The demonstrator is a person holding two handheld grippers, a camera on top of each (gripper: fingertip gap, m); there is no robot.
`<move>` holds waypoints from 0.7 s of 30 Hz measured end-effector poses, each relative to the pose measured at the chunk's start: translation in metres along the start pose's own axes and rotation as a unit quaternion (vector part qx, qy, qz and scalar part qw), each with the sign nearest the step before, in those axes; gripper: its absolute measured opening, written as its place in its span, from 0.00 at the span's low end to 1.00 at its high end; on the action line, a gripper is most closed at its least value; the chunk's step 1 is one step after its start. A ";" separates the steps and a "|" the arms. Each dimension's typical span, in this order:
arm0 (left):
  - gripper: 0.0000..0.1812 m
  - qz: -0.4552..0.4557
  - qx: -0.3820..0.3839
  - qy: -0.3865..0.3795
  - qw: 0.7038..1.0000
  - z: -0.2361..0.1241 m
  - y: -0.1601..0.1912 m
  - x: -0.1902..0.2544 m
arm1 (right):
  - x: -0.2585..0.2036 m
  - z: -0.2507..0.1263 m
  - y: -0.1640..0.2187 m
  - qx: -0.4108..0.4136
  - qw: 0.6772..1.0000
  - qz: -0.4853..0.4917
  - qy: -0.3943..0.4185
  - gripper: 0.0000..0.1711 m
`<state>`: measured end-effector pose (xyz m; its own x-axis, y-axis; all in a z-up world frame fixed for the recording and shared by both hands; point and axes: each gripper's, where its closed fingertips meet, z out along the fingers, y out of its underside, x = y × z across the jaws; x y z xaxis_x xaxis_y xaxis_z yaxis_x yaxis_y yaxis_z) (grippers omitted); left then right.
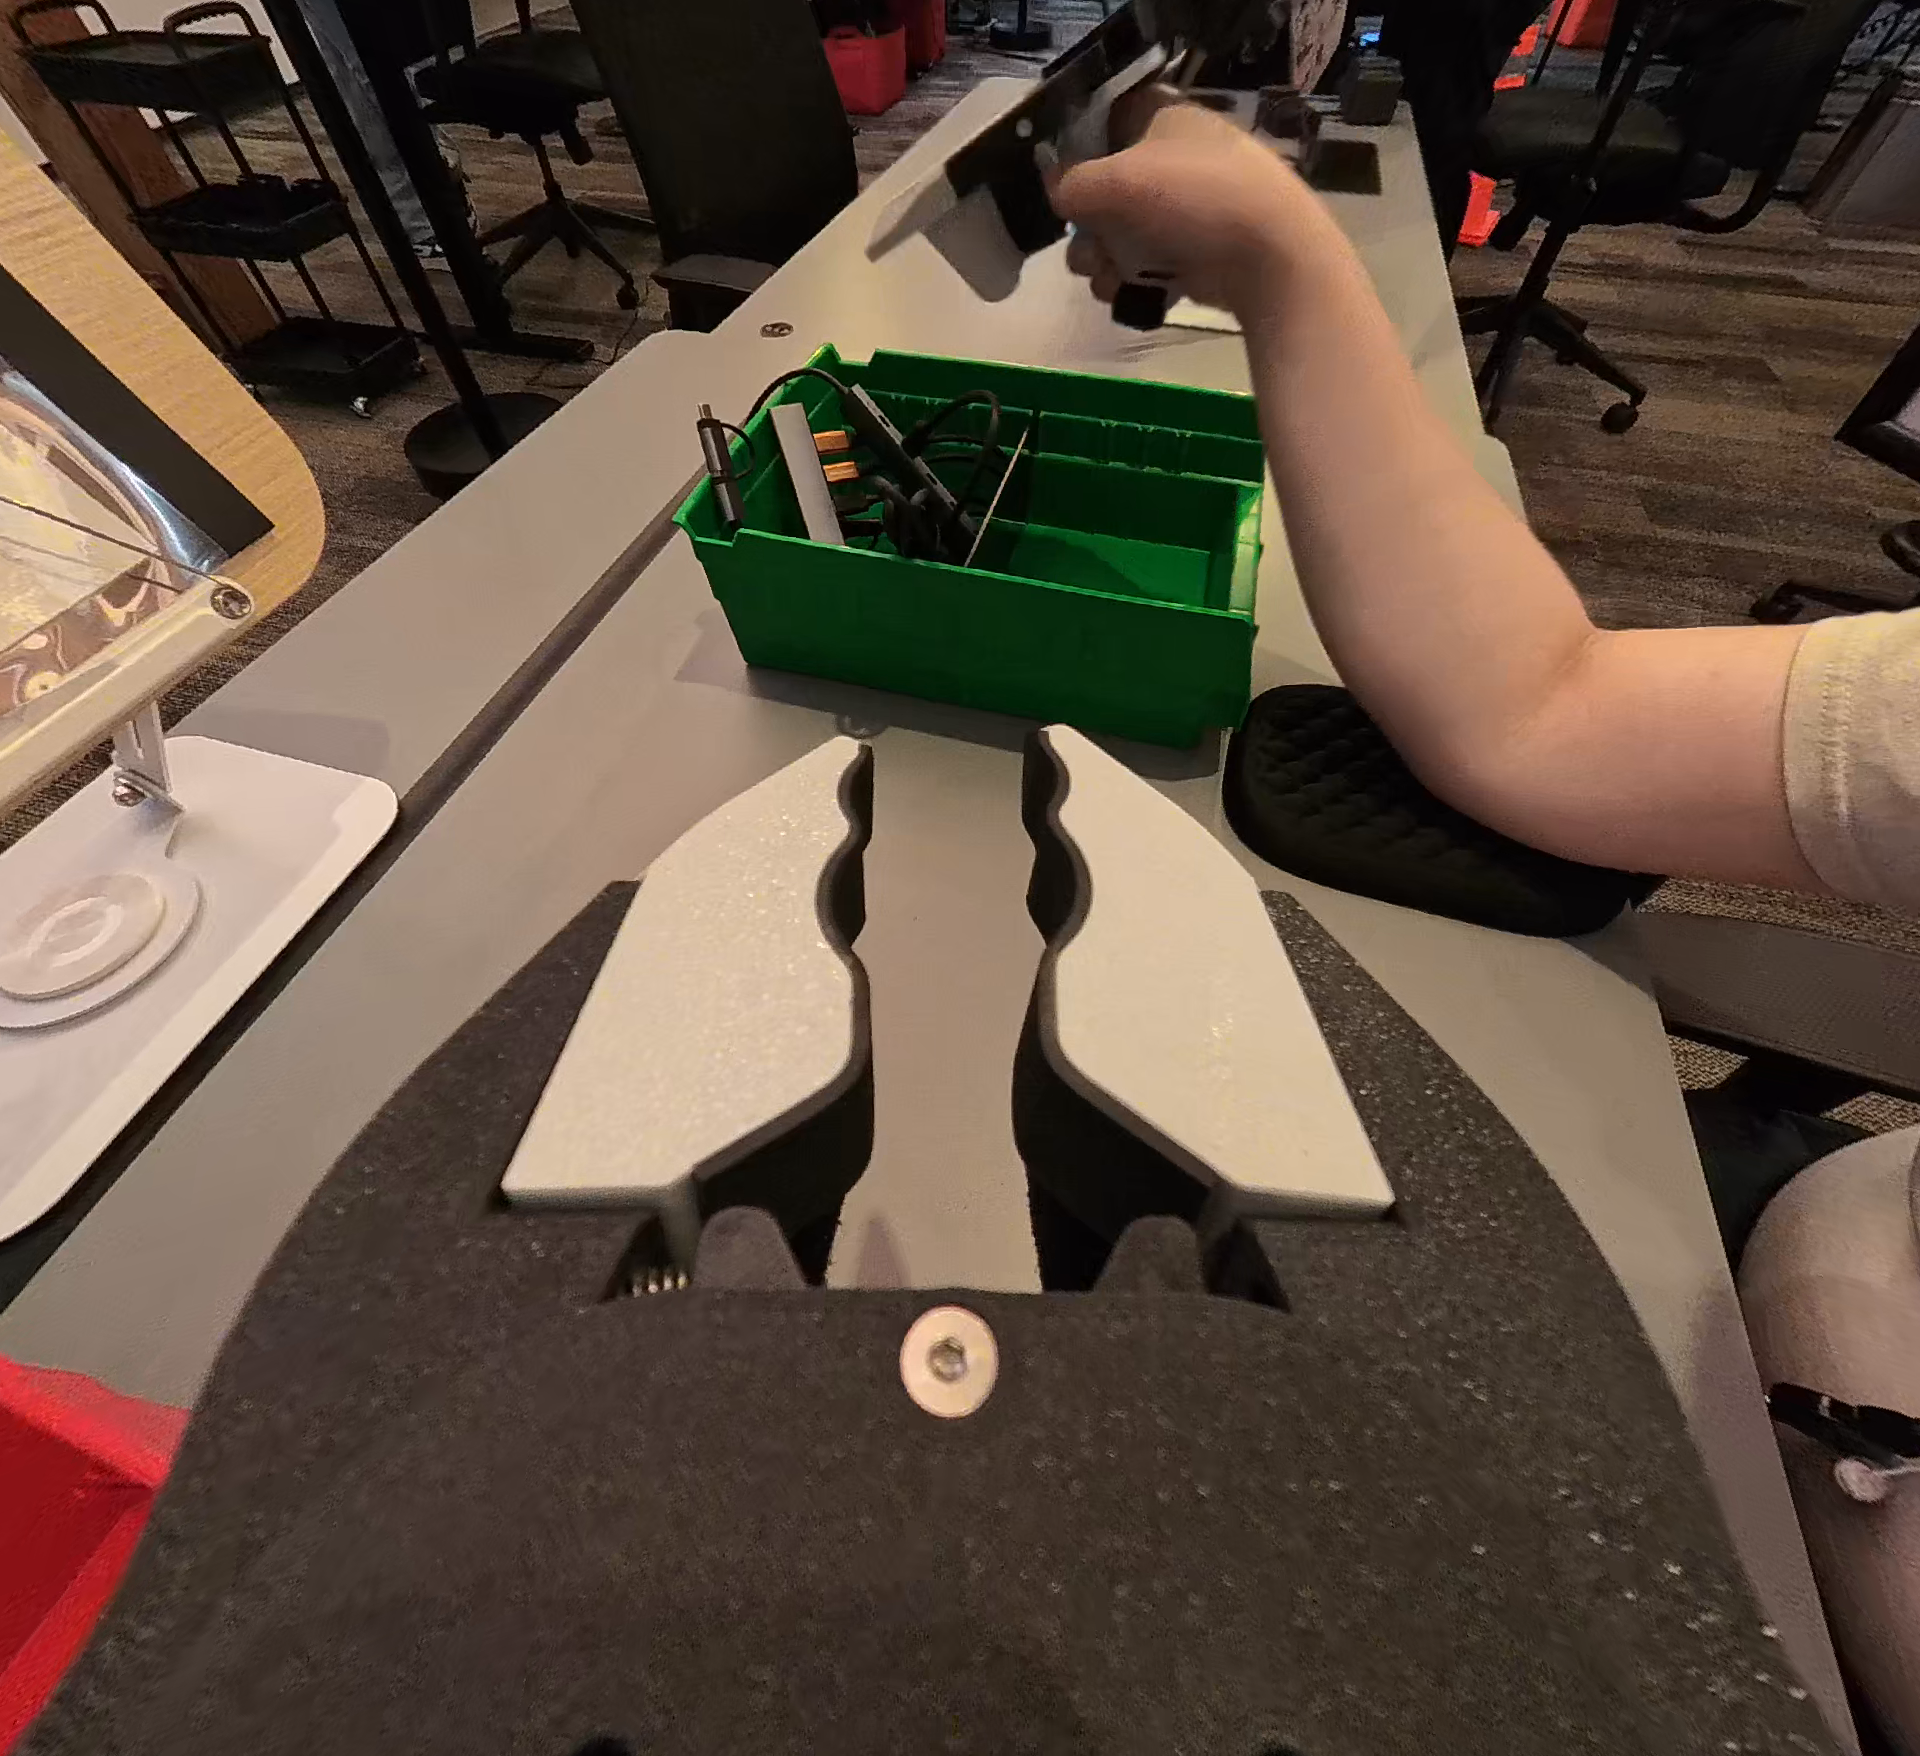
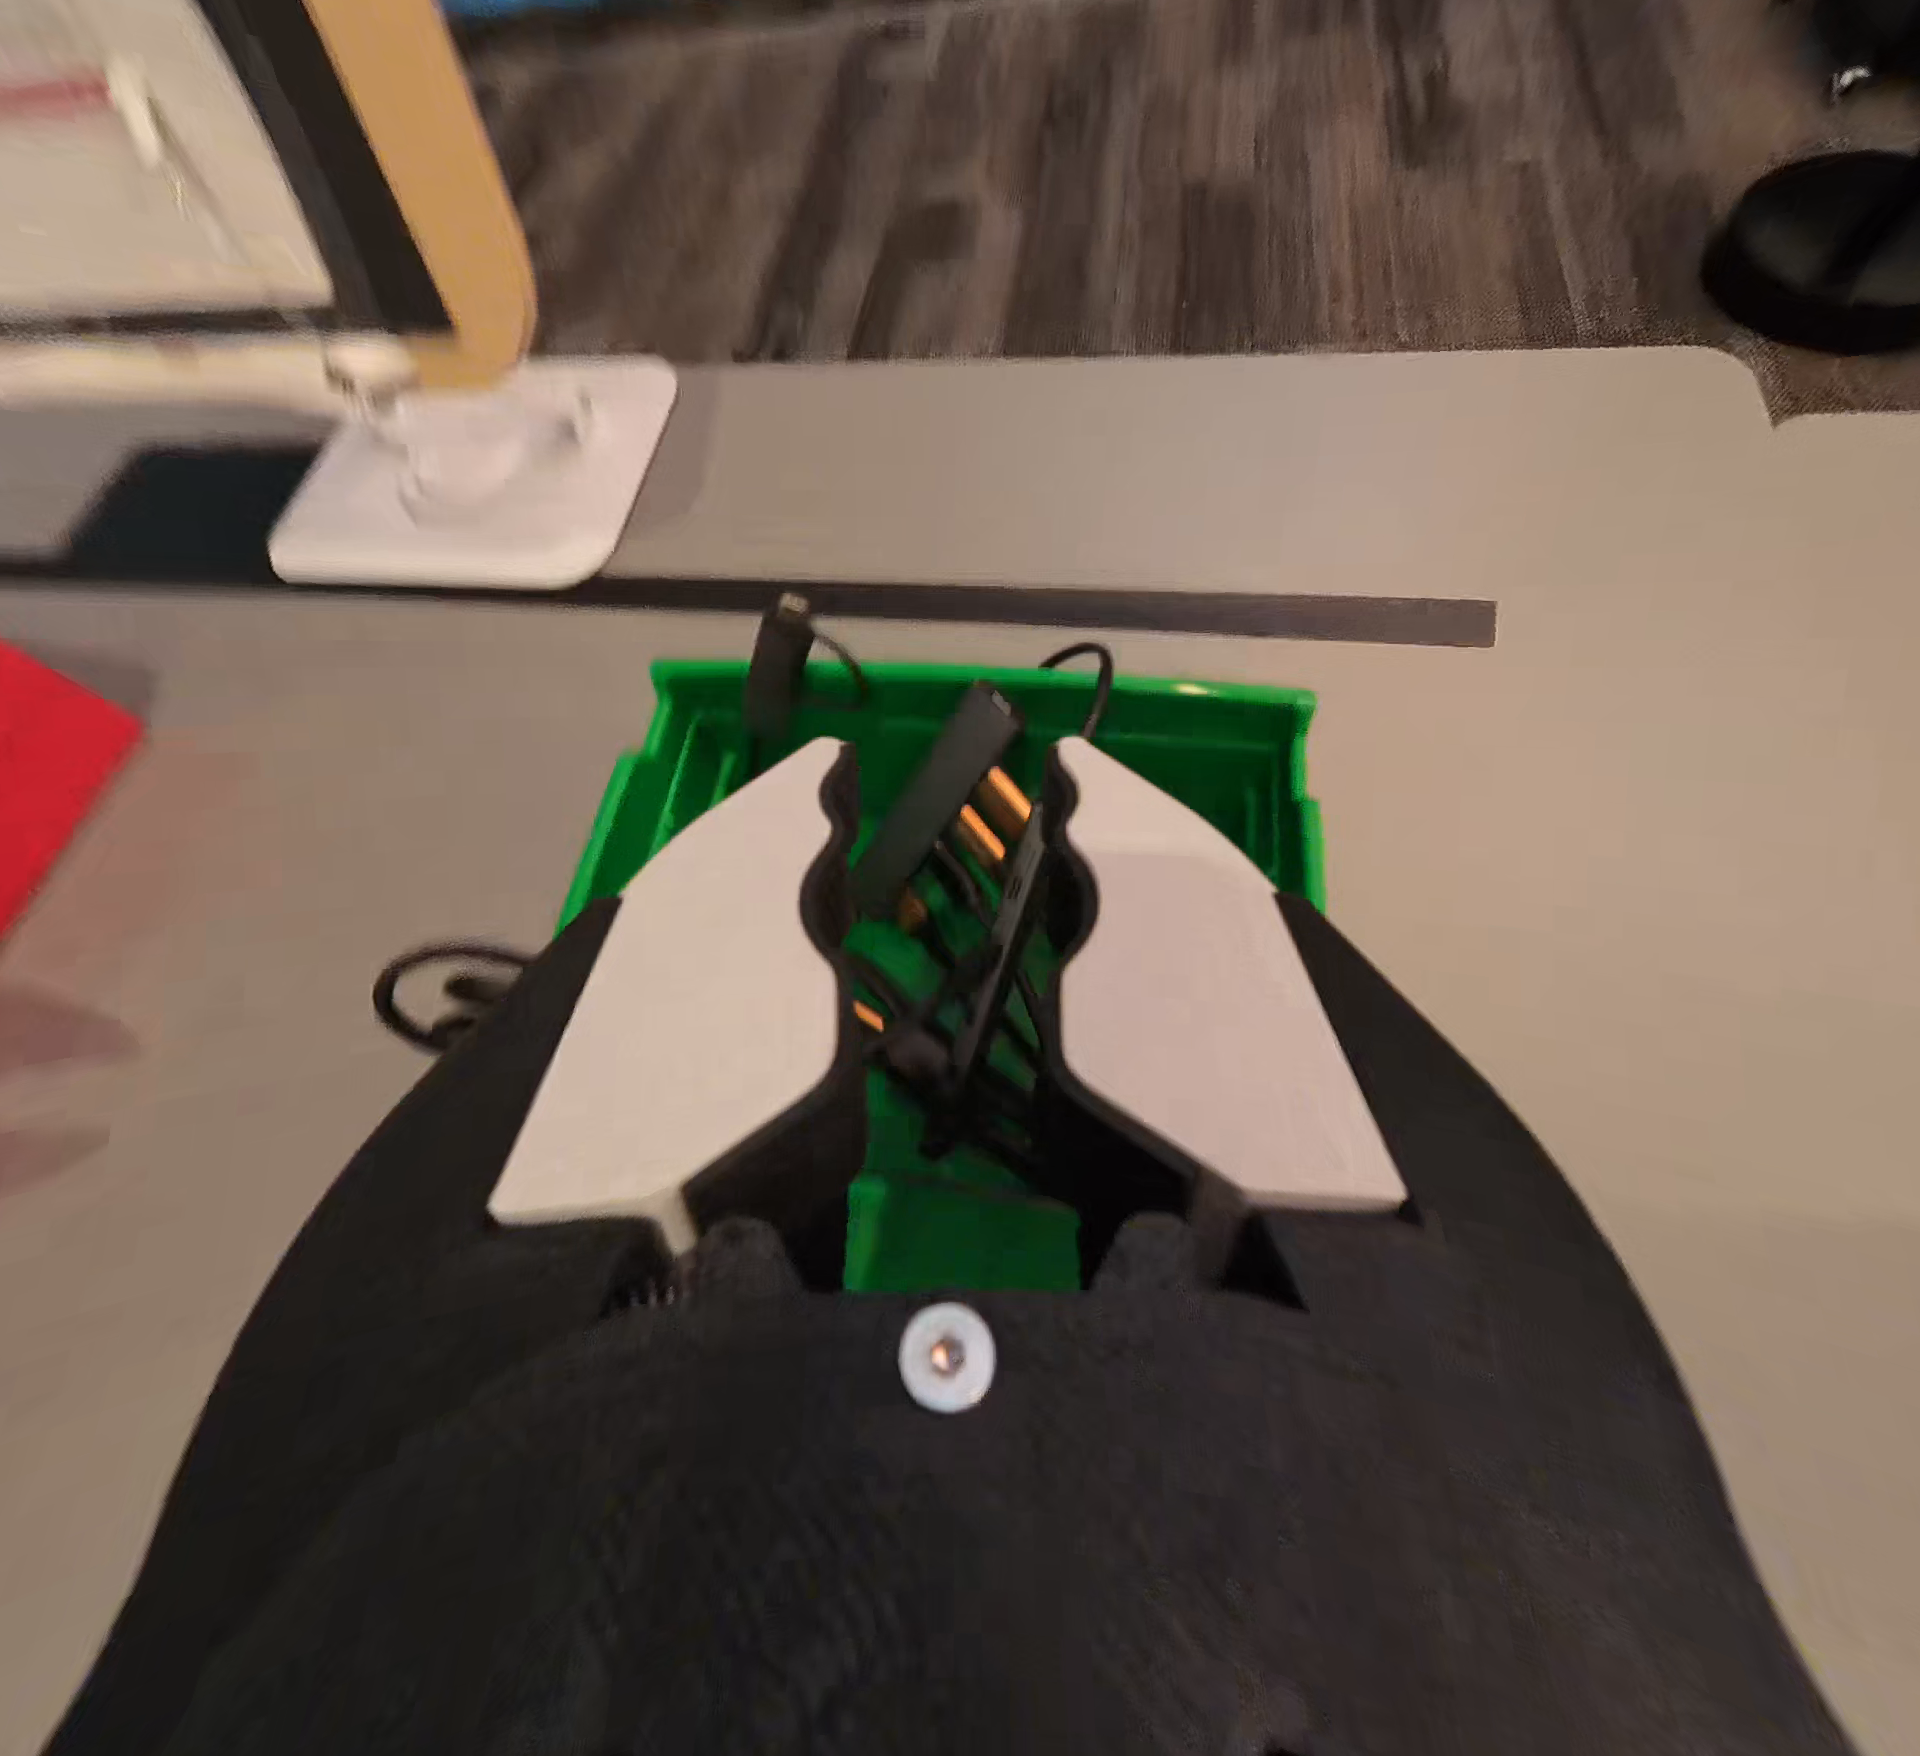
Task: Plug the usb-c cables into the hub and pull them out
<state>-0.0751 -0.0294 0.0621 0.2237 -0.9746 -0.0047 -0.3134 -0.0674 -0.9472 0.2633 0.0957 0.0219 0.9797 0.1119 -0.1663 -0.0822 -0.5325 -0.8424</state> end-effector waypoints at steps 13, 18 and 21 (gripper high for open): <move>0.15 0.000 0.005 0.006 1.000 -0.002 -0.002 0.002 | 0.017 0.085 0.047 -0.068 0.995 0.068 -0.041 0.04; 0.14 -0.001 -0.002 0.007 1.000 0.000 0.001 0.001 | -0.011 0.053 0.017 0.013 0.993 -0.053 -0.107 0.04; 0.14 -0.002 -0.004 0.009 1.000 0.002 0.002 0.002 | -0.035 0.025 0.008 0.052 0.976 -0.098 -0.187 0.04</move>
<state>-0.0738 -0.0309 0.0601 0.2093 -0.9778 0.0053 -0.3204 -0.0737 -0.9444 0.2241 0.1080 0.0080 0.8448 0.5120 -0.1557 0.0628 -0.3839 -0.9212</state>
